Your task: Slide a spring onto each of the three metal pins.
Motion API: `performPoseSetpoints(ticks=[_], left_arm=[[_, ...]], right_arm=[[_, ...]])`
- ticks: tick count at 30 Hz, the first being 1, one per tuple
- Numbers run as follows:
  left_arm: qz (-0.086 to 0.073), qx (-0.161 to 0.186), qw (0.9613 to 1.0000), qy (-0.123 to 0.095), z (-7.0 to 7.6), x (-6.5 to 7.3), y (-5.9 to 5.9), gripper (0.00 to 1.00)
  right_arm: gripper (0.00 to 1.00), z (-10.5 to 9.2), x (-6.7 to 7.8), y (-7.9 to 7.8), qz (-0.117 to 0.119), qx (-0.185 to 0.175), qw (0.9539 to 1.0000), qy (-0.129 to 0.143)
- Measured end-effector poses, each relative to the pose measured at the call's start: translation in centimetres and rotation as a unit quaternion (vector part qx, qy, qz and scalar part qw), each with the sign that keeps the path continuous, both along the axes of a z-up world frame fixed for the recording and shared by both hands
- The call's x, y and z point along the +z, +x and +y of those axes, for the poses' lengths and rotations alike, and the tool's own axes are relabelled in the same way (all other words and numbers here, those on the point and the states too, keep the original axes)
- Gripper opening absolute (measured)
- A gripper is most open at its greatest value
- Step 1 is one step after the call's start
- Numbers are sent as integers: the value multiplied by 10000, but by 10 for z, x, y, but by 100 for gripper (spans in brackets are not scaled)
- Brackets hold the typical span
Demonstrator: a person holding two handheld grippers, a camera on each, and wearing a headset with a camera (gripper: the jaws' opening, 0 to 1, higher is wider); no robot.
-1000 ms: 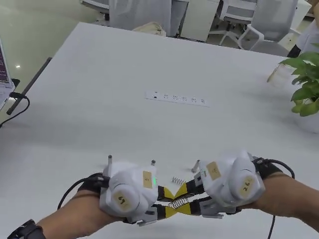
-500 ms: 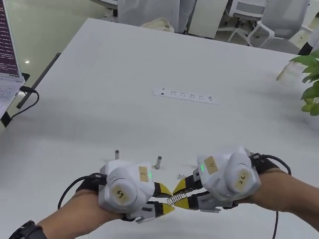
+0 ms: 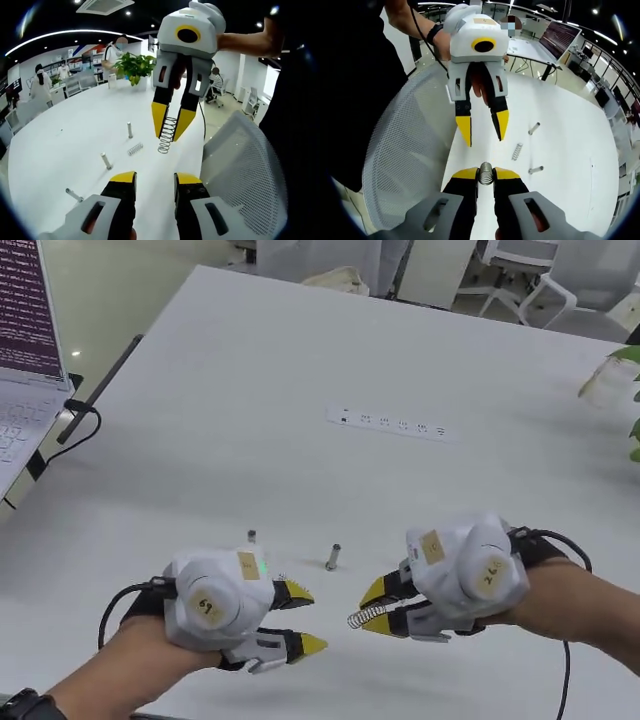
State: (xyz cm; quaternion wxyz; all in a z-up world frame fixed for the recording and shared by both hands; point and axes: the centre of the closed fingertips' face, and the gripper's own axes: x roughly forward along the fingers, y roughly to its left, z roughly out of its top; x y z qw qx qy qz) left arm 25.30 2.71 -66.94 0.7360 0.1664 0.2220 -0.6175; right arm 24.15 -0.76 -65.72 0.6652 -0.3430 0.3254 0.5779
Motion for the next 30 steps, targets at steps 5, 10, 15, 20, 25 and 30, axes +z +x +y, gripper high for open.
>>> performPoseSetpoints(ticks=[5,10,15,20,25,30], left_arm=[[-53,224,9997,41,17,1,9,27],[-83,591,9982,10,39,3,22,31],[-32,931,9956,-67,58,5,32,34],[-27,1236,9923,-85,74,4,39,39],[32,1552,9878,-122,91,1,44,44],[54,1836,9829,-109,106,-3,46,50]], right_arm=[[9,-1,-3,9,8,-4,10000,-37],[9,3,-3,20,4,2,10000,-36],[8,8,-3,31,-6,-17,10000,-29],[8,12,-5,42,-29,-37,10000,-55],[8,21,-6,56,-66,-7,9999,-79],[8,33,-7,71,-94,14,9999,-76]])
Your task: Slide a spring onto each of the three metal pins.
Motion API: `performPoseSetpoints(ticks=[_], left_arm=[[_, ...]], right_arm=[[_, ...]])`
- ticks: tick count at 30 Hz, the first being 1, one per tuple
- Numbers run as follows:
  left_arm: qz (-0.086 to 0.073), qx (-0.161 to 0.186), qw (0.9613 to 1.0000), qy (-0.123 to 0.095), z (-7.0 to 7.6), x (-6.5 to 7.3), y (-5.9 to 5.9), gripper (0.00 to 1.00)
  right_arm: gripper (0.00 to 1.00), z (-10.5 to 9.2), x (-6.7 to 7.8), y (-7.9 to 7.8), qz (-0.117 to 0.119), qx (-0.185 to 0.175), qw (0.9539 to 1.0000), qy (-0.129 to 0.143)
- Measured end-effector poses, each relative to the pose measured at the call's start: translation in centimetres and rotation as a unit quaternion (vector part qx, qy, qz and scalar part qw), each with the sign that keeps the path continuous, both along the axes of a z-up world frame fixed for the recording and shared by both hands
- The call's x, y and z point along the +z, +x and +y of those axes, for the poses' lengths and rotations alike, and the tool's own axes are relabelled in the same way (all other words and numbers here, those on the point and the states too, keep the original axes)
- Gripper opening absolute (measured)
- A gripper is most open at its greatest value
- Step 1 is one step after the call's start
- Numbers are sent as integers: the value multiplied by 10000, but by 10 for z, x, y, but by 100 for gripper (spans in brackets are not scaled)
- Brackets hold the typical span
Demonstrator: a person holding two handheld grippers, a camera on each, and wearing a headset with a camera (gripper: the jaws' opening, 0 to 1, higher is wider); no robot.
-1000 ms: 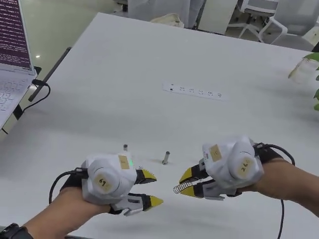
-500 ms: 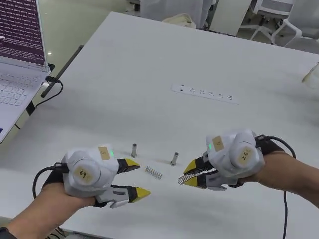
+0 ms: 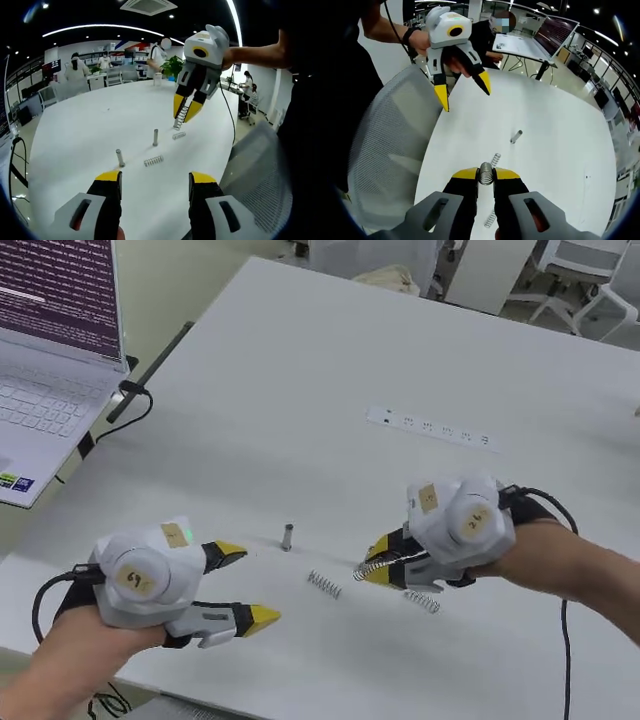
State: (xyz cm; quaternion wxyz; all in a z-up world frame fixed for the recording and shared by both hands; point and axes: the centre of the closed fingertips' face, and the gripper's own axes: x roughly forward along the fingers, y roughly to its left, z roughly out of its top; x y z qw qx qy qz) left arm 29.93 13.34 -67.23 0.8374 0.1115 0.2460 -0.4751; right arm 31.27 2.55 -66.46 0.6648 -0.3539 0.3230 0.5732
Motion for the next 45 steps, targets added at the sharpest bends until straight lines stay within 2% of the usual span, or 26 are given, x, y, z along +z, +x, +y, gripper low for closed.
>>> performPoseSetpoints(ticks=[2,6,15,22,31,39,45], left_arm=[[29,78,10000,-6,4,-2,0,55],[60,255,9997,7,16,-4,0,58],[107,542,9985,-43,35,-5,2,58],[116,614,9980,-45,40,-6,0,58],[189,654,9977,-64,42,-12,-6,59],[222,723,9971,-96,44,-12,-7,59],[238,787,9966,-111,47,-12,-6,59]], right_arm=[[8,4,-1,5,-19,7,10000,-18],[8,12,-4,17,-51,14,10000,-48],[9,23,-13,34,-36,97,9998,-151],[9,30,-23,47,-5,233,9990,-385],[9,41,-32,71,-22,291,9981,-534],[9,56,-40,87,1,326,9979,-553],[9,64,-46,89,58,370,9978,-553]])
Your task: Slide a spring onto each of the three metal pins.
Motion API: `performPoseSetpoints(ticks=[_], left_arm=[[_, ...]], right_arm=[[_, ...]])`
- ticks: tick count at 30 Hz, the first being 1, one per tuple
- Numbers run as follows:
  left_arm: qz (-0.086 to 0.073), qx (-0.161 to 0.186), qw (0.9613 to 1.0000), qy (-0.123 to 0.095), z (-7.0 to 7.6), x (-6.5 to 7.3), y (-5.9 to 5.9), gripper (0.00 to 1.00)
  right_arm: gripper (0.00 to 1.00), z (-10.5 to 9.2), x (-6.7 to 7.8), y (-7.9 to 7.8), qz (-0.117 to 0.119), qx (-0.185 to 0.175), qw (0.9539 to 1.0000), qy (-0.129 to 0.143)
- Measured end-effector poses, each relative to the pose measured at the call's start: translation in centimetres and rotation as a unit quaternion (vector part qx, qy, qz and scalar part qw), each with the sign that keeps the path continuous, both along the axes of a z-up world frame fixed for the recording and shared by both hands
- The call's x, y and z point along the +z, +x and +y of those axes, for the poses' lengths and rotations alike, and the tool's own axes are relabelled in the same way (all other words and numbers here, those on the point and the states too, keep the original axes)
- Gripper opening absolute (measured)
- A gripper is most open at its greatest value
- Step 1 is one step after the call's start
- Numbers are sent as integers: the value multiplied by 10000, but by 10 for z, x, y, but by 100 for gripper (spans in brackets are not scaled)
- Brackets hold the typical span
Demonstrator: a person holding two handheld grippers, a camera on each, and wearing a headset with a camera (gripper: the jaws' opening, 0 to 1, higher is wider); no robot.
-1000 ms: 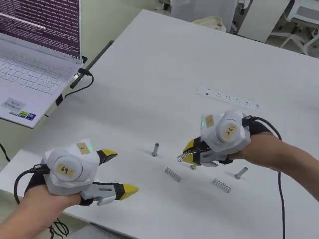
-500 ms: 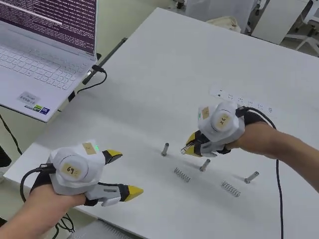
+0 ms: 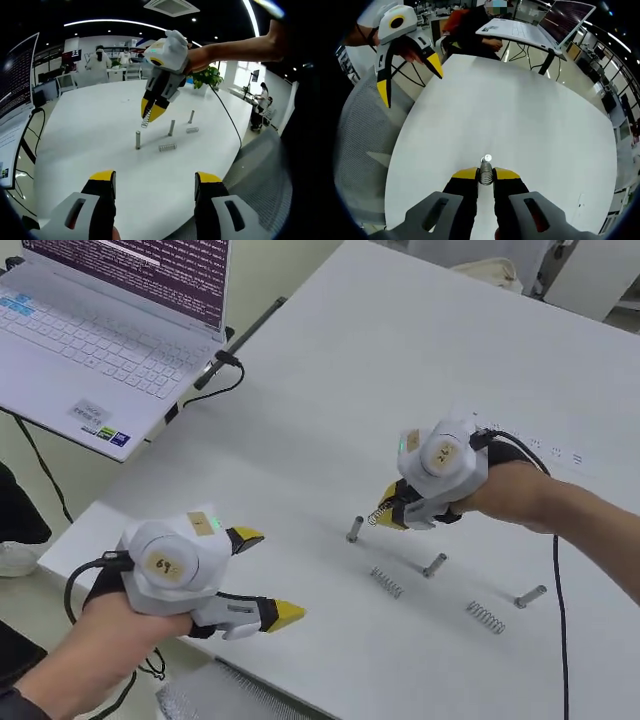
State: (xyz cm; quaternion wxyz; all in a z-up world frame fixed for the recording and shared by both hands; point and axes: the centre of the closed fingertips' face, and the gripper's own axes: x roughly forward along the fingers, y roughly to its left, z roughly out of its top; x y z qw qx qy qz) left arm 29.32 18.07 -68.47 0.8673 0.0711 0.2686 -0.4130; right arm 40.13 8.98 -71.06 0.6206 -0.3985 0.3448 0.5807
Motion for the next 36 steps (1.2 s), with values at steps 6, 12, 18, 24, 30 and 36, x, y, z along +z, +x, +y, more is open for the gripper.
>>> performPoseSetpoints(ticks=[6,12,18,24,30,36], left_arm=[[20,66,10000,-2,4,-1,0,59],[62,96,9999,-18,7,-3,-1,59],[91,118,9999,-38,7,-3,-2,59],[110,142,9998,-46,8,-4,-4,58],[137,156,9998,-61,9,-6,-5,58],[123,179,9997,-78,10,-5,-3,58]], right_arm=[[9,5,-5,2,37,59,10000,-7],[9,8,-7,3,61,77,10000,-8],[9,13,-9,2,66,112,9999,-21],[9,16,-12,2,81,163,9998,-60],[9,17,-15,1,97,184,9997,-102],[9,18,-19,1,138,202,9996,-152]])
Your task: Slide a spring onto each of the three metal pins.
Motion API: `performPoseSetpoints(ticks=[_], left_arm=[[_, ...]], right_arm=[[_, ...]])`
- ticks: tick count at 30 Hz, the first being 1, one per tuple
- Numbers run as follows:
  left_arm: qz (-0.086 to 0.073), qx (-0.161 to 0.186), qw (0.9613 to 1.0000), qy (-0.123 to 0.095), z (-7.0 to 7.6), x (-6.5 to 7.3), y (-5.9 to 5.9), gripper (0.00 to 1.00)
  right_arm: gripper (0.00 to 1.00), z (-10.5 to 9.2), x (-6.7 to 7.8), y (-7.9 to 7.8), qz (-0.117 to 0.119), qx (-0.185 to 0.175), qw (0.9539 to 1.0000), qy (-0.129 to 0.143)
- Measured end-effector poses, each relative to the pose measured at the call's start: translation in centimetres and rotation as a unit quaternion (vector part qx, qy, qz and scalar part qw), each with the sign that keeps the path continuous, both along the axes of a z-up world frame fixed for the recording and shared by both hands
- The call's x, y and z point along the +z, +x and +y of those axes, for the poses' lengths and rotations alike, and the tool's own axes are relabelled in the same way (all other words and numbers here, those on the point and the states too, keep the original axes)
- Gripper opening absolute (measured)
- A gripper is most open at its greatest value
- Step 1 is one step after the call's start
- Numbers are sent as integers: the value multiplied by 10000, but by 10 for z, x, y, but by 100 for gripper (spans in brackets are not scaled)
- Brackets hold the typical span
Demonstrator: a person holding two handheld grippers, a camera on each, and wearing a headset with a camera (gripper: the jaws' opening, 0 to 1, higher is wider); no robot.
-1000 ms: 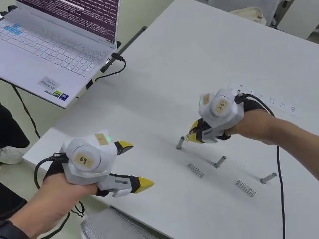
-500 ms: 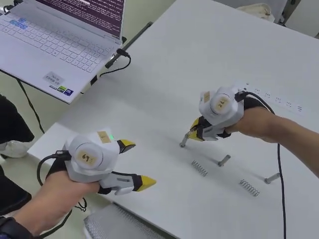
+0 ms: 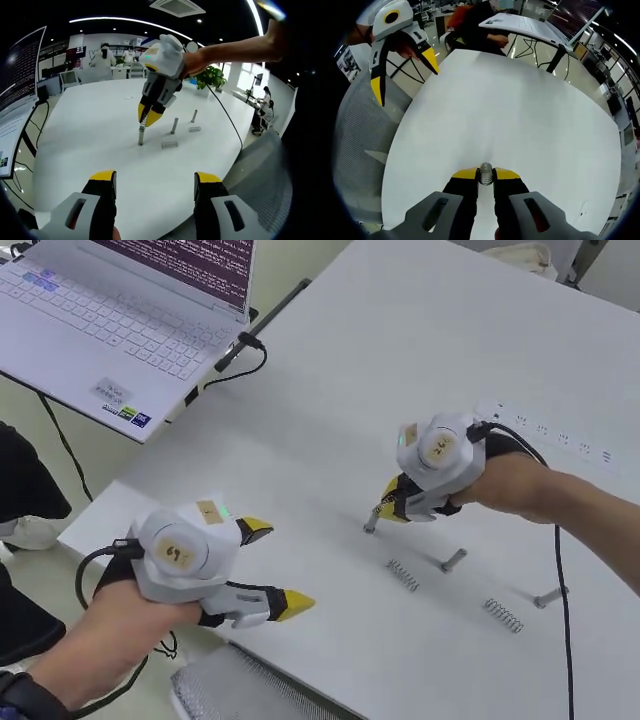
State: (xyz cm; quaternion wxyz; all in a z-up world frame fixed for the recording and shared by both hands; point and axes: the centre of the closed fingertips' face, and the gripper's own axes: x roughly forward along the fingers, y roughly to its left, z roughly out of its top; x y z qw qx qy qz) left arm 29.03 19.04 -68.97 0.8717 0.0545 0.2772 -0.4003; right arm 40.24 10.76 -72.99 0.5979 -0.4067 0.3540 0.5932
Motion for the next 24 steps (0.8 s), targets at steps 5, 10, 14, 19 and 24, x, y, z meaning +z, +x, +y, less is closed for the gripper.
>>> performPoseSetpoints(ticks=[5,10,14,19,24], left_arm=[[3,6,10000,-24,-1,0,1,58],[13,8,10000,-40,-2,0,1,58],[16,10,10000,-43,-2,-1,2,58],[-2,19,10000,-43,-3,0,3,58],[-30,36,10000,-49,-3,2,6,58]], right_arm=[[9,4,-2,0,54,-20,10000,21],[9,4,-7,0,79,11,10000,-29],[9,4,-12,2,75,42,9999,-87],[9,5,-16,3,114,48,9999,-87],[9,6,-24,1,142,108,9997,-175]])
